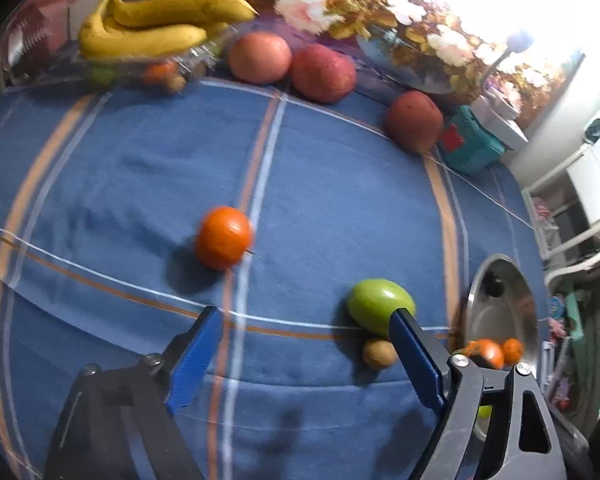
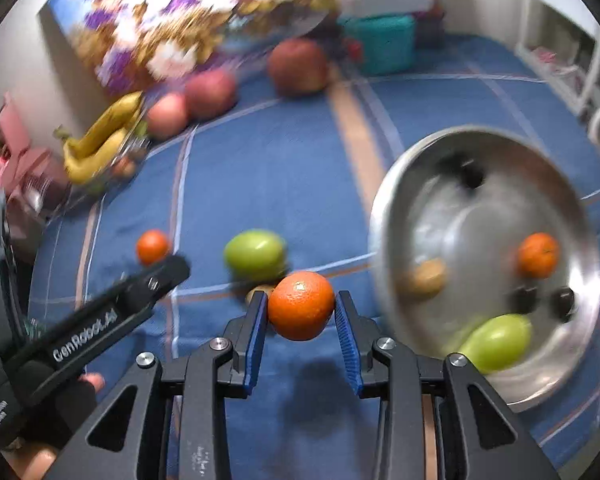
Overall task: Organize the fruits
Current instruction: 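Grasp a small kiwi with the left tool while the right tool grasps a tangerine, then carry kiwi and tangerine over the steel bowl and open both tools to release them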
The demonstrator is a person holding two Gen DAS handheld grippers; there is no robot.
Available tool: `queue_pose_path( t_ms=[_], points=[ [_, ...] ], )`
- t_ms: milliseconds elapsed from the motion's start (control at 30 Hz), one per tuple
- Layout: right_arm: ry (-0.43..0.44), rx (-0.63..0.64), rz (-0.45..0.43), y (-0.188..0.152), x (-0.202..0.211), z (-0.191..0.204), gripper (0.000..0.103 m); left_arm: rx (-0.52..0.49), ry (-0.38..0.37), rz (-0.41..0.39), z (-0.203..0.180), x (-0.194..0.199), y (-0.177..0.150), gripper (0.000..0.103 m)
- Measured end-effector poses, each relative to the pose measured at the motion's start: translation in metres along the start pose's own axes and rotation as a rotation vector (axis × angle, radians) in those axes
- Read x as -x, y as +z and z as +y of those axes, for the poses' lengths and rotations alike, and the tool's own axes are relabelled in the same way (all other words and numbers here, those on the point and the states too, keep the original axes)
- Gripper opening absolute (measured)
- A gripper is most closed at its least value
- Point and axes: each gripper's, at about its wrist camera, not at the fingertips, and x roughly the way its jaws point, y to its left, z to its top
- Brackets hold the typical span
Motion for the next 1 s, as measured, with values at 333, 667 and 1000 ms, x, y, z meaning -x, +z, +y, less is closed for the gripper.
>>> queue_pose_path(
  t_ms=[333,667,1000],
  points=[
    [0.005,-0.125,-0.022,0.01,0.01,-0.043,0.036,-0.134,-0.022,0.094,-0.054,-0.033,-0.021,0.048],
    [0.053,-0.138,-0.023,0.012,0.012,-0.049,0.036,-0.167,0.025,0.078,-0.069,-0.041,-0.025,0.027],
    [0.091,-0.184,-0.024,0.014,0.013,-0.063,0.036,-0.145,-0.022,0.01,-0.062,-0.012,-0.019,0.027]
  ],
)
